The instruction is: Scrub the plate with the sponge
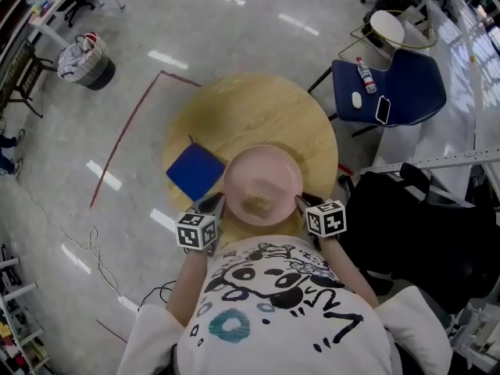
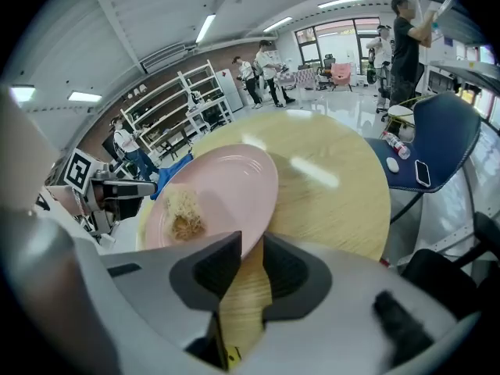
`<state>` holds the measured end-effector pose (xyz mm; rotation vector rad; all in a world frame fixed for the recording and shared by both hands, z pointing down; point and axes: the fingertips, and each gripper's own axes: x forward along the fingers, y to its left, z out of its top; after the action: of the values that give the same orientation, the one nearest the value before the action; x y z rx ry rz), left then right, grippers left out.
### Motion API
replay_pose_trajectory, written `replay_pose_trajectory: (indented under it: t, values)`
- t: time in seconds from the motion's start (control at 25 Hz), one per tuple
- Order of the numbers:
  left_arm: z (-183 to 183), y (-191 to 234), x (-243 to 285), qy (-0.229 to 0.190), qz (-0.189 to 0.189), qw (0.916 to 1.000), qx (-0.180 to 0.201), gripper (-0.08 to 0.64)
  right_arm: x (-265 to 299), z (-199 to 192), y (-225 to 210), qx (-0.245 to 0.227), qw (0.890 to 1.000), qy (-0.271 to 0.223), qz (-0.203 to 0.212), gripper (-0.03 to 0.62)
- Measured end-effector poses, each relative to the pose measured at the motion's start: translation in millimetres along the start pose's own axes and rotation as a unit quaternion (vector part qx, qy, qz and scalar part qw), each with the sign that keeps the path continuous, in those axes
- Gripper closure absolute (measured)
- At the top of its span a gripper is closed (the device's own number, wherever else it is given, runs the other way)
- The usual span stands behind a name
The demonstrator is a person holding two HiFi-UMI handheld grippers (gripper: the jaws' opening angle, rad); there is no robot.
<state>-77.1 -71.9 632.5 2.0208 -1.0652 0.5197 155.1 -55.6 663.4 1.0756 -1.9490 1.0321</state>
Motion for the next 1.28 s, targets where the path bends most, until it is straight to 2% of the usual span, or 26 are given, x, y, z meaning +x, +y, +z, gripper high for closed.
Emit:
replay_pose_trajectory:
  t: [0.16,0.32,0.4,0.48,0.6,0.68,0.76,0.88,1.04,1.2,1.28]
  values:
    - [-4,-1,0,0.007,0.001,1.0,-0.005,0.541,-5,1,4,-0.037,0.999,-0.001,-0.008,0.495]
    - [-2,1,-2,0.003,0.011,0.9999,-0.003,0.54,-24,30,14,-0.101,0.994,-0.048,-0.006,0.483]
    - [-2,6,-2,0.004,0.012,0.9999,-0.009,0.528,-28,45,32,-0.137,0.988,-0.067,0.022,0.467]
    - [-5,8,1,0.01,0.008,0.9998,-0.016,0.468,-25,54,58,-0.166,0.981,-0.072,0.071,0.46]
    - [-12,7,7,0.026,0.002,0.9995,-0.02,0.465,-7,51,96,-0.209,0.966,-0.048,0.141,0.453]
    - [-15,6,10,0.032,0.003,0.9993,-0.02,0.465,8,41,112,-0.242,0.957,-0.018,0.162,0.451]
    - [-16,5,13,0.033,0.005,0.9992,-0.023,0.465,22,34,120,-0.272,0.948,0.004,0.165,0.451]
    - [-15,3,14,0.035,0.007,0.9991,-0.023,0.482,38,30,127,-0.319,0.936,0.021,0.146,0.451]
    - [-16,5,12,0.028,0.014,0.9985,-0.044,0.492,47,27,131,-0.365,0.921,0.044,0.13,0.453]
    - [-15,6,12,0.023,0.016,0.9983,-0.052,0.497,50,30,134,-0.381,0.914,0.056,0.124,0.521]
    - [-15,5,12,0.024,0.015,0.9984,-0.049,0.497,51,32,136,-0.386,0.912,0.059,0.124,0.531]
